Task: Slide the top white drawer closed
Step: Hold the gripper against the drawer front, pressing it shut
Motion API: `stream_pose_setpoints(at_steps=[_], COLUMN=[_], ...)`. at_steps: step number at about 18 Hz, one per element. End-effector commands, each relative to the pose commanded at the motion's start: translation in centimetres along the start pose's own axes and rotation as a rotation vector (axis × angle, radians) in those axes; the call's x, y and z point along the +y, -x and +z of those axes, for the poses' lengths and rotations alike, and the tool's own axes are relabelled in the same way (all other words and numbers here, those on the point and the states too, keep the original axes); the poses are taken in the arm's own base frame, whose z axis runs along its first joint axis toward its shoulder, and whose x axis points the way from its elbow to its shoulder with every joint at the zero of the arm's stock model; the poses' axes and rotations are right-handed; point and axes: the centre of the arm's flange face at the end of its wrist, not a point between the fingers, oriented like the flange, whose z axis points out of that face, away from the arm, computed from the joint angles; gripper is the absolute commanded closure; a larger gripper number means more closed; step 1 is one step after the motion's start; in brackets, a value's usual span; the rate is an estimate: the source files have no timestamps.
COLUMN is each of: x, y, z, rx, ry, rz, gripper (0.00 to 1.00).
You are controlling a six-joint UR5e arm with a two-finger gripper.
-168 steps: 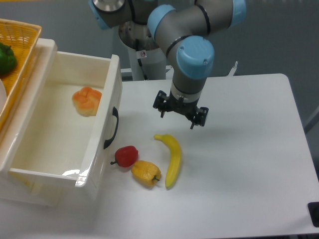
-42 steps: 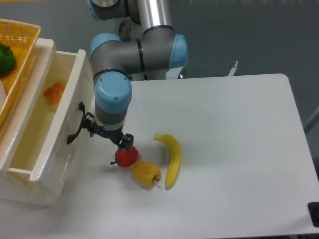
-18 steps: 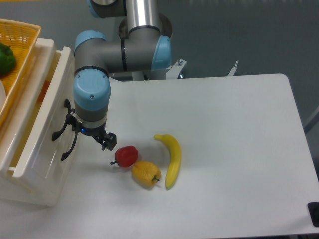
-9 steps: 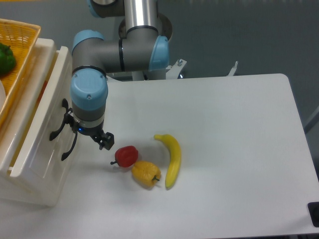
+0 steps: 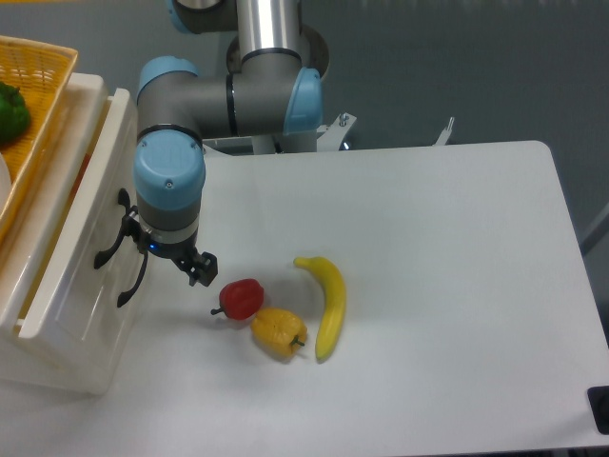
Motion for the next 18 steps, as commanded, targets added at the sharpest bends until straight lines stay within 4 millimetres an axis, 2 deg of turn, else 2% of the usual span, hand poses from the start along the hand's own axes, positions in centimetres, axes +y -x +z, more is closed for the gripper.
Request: stream_pose_setpoints(at_steps=[18], x=[-0.19], y=[-0.33], z=[-0.25], rx=[0.024], ry=[-0.022], rz=[0.001], gripper=[0.00])
